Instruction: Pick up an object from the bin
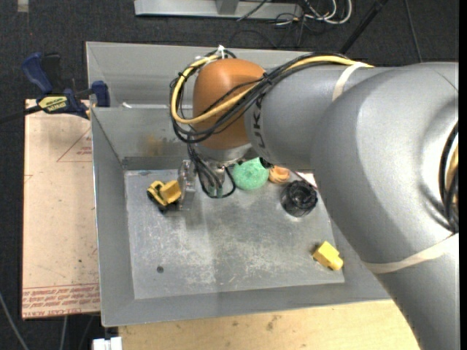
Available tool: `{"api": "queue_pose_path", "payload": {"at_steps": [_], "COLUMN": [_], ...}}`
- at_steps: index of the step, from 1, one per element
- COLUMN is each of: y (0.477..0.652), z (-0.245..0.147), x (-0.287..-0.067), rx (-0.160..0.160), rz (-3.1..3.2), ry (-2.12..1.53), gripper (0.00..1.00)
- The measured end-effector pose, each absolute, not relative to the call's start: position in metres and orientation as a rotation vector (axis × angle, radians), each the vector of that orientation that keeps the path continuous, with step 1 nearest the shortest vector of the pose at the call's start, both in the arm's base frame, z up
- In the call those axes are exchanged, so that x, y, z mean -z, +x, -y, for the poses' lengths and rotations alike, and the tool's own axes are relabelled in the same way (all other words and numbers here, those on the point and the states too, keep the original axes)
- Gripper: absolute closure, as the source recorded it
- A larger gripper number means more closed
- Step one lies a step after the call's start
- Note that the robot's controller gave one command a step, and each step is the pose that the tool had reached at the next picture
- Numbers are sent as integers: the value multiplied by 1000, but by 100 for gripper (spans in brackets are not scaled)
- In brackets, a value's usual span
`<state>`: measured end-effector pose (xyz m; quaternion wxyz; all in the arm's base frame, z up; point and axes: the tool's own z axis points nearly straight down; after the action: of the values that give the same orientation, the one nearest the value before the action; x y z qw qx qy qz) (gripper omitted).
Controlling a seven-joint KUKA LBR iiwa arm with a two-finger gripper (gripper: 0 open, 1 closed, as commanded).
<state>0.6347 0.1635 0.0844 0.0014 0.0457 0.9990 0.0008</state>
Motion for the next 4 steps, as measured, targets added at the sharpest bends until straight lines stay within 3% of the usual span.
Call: {"api": "queue_pose_path", "payload": {"at_steps": [1,2,3,4], "y": [633,627,623,625], "z": [-146,-149,-152,-188], "x": [-133,-137,-118,-89], "rx": [0,-2,-2,-2], "rz": [-3143,-3136,-3136,-3134], "ry": [145,141,141,130], "gripper": [100,0,0,0]}}
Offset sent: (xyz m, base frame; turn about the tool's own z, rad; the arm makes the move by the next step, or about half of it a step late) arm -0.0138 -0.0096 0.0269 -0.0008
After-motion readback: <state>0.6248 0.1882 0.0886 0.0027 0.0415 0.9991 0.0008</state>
